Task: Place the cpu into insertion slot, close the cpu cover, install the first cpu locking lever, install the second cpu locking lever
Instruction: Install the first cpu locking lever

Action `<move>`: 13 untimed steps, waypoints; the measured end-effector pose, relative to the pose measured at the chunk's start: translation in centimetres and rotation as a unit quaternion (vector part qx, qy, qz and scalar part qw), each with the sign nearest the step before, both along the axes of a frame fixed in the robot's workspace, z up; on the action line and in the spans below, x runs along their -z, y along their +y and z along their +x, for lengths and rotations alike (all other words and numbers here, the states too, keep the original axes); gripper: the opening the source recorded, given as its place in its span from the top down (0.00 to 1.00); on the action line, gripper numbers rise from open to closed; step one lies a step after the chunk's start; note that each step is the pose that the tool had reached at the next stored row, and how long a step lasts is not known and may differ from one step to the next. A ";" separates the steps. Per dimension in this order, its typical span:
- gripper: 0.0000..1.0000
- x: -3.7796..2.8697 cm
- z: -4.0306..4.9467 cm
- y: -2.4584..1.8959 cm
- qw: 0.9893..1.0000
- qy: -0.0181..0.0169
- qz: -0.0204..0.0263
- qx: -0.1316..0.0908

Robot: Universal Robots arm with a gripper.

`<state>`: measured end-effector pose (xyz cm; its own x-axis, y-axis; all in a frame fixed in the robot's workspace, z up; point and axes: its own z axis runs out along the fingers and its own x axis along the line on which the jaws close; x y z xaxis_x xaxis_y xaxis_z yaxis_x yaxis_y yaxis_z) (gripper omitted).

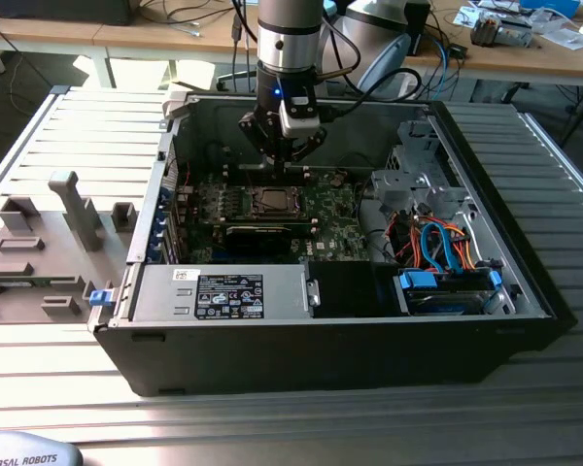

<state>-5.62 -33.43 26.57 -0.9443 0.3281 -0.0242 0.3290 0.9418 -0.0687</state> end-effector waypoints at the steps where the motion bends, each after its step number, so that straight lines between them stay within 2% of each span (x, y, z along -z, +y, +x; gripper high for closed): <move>1: 0.89 0.00 0.00 0.00 1.000 0.000 0.000 -0.001; 13: 0.89 0.00 0.00 0.00 1.000 0.000 0.000 -0.009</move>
